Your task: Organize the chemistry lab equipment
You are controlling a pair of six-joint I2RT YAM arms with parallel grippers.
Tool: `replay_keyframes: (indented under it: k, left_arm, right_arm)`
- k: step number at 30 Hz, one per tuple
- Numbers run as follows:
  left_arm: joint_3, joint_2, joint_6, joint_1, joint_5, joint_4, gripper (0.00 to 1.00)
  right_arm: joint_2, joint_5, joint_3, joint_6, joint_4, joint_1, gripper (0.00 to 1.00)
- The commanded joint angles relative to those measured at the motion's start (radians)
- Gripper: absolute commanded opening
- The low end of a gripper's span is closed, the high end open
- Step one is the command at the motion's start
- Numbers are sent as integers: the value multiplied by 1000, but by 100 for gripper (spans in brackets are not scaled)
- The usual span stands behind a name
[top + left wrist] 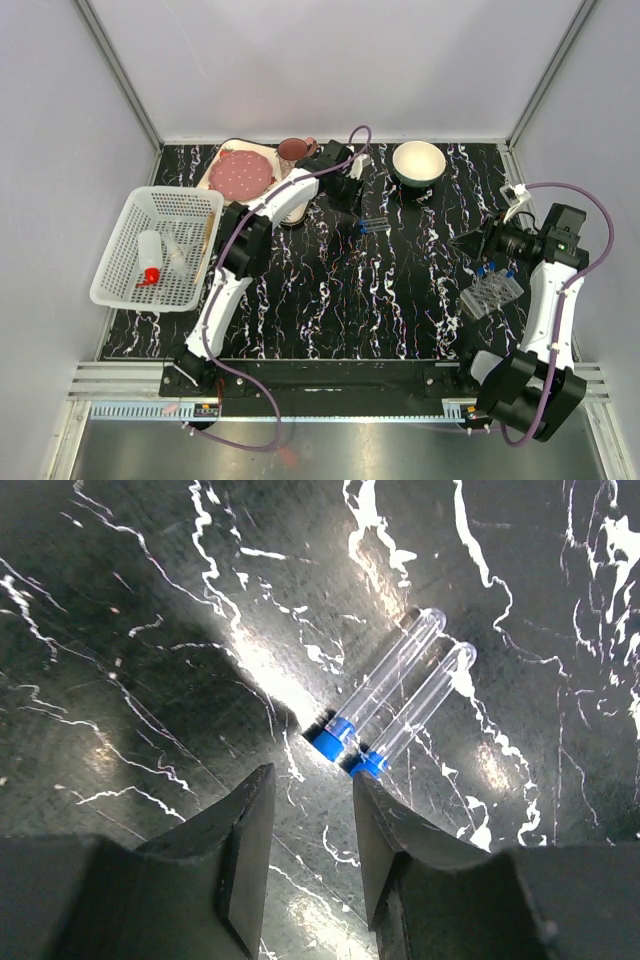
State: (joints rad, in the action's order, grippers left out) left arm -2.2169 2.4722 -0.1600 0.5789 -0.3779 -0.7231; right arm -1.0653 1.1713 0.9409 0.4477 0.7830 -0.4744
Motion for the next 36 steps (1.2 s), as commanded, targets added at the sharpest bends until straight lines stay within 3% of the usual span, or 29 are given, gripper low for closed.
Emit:
replay_keyframes:
  k: [1, 6, 10, 12, 13, 14, 15, 19, 22, 30, 36]
  left_arm:
    - [29, -112, -50, -16, 25, 95, 40]
    - [420, -424, -50, -22, 99, 352, 51]
    - [633, -748, -10, -30, 190, 448, 58]
    - [822, -888, -12, -39, 267, 519, 69]
    - [886, -1033, -16, -56, 289, 590, 76]
    - [1008, -1105, -21, -69, 304, 618, 92]
    - [1063, -1172, -42, -86, 307, 661, 99]
    - [1253, -1479, -113, -293, 202, 637, 99]
    - [1323, -1596, -67, -381, 139, 530, 99]
    - [1478, -1734, 34, -389, 155, 418, 99]
    - [1452, -1702, 60, -389, 139, 395, 99]
  right_arm:
    - [-30, 56, 1, 25, 12, -6, 48]
    - [-143, 10, 120, 155, 145, 80, 48]
    - [-299, -174, 272, 271, 234, 320, 50]
    - [-369, -283, 379, 308, 286, 400, 52]
    - [-443, -364, 415, 336, 301, 436, 52]
    - [-481, -404, 487, 345, 318, 512, 52]
    - [-514, -439, 519, 355, 326, 540, 52]
    - [-709, -544, 691, 446, 331, 669, 52]
    - [-813, -558, 787, 543, 340, 733, 57]
    - [-1034, -575, 970, 831, 433, 773, 61]
    - [-1186, -636, 1127, 780, 378, 773, 59]
